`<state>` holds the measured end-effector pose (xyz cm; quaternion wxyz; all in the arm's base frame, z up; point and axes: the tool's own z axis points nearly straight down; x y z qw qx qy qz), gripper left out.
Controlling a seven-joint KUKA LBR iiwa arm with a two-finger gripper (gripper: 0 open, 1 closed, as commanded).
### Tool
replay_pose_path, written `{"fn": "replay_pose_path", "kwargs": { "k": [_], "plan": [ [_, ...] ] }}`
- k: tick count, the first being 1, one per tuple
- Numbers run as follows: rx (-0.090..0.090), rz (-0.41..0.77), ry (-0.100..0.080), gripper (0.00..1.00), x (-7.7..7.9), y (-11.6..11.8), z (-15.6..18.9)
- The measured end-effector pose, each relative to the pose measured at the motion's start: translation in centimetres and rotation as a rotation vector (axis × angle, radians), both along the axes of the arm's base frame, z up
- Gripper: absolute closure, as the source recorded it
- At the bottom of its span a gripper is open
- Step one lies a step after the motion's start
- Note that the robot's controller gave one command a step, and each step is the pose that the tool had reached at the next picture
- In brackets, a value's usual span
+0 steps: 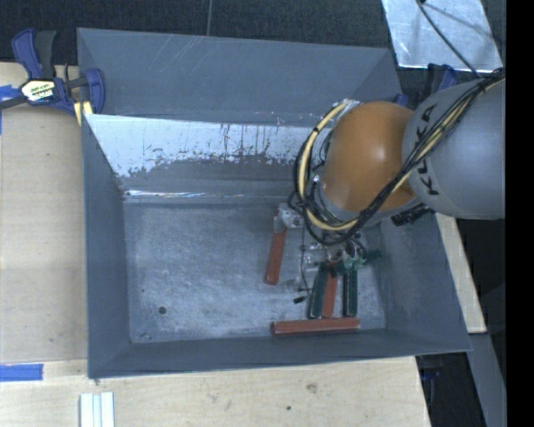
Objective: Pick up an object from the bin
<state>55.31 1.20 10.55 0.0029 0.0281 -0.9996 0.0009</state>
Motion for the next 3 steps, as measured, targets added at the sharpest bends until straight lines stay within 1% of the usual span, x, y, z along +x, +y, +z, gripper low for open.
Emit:
{"fn": "replay_pose_path", "kwargs": {
  "k": [1, 2, 3],
  "plan": [
    [0.004, 0.502, -0.004, 0.0, 0.5, -0.3, -3.6],
    [0.004, 0.498, -0.007, 1.0, 0.6, -0.2, -3.4],
    [0.001, 0.536, -0.015, 1.0, -6.1, 1.4, 15.6]
  ]
}}
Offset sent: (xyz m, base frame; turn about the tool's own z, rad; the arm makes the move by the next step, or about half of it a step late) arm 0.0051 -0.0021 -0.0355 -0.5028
